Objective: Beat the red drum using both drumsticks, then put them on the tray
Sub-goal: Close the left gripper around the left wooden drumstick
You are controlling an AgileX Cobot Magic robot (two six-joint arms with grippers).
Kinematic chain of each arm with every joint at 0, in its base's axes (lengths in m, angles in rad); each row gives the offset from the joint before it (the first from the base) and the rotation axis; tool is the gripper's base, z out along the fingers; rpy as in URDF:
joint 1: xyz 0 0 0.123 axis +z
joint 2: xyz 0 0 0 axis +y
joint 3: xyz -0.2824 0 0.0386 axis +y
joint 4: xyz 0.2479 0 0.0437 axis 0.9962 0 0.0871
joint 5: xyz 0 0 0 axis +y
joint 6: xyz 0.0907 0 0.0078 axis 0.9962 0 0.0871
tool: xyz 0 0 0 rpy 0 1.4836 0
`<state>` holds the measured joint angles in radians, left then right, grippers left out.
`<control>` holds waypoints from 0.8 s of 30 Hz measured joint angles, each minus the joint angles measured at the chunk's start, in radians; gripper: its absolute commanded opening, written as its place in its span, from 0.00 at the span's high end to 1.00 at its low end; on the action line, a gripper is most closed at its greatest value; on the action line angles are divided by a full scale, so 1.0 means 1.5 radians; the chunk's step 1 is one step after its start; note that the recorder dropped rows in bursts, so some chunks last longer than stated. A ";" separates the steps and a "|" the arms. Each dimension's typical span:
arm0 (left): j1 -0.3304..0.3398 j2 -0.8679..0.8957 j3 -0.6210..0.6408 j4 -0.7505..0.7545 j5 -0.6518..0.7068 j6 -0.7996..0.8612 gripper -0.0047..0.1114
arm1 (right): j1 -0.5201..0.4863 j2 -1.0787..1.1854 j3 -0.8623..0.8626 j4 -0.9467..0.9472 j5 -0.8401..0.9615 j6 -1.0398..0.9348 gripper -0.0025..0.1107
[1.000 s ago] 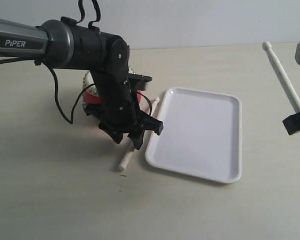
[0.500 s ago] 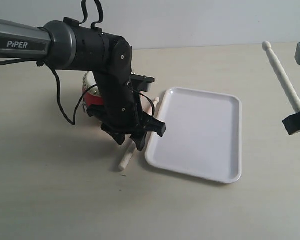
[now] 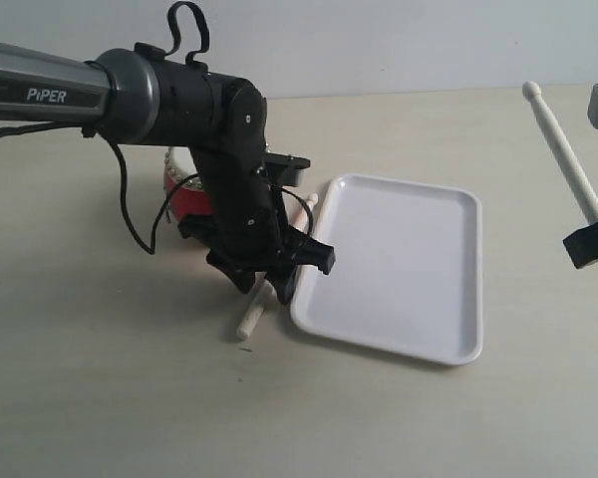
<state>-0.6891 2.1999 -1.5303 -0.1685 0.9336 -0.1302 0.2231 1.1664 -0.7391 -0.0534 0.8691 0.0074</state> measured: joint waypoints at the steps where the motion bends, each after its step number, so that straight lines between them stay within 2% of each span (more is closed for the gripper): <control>1: 0.000 0.000 0.000 0.000 0.000 0.000 0.53 | 0.000 0.000 0.000 0.000 0.000 0.000 0.98; 4: 0.000 0.000 0.000 0.000 0.000 0.000 0.58 | 0.000 0.000 0.000 0.000 0.000 0.000 0.98; 11: 0.000 0.000 0.000 0.000 0.000 0.000 0.76 | 0.000 0.000 0.000 0.000 -0.003 0.000 0.98; 17: 0.000 0.000 0.000 0.000 0.000 0.000 0.96 | 0.000 0.000 0.000 0.000 -0.009 0.000 0.98; 24: 0.009 -0.001 0.000 0.000 0.005 0.004 0.96 | 0.000 0.000 0.000 0.000 -0.013 0.000 0.98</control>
<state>-0.6762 2.1976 -1.5310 -0.1685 0.9409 -0.1239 0.2231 1.1664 -0.7391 -0.0534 0.8490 0.0074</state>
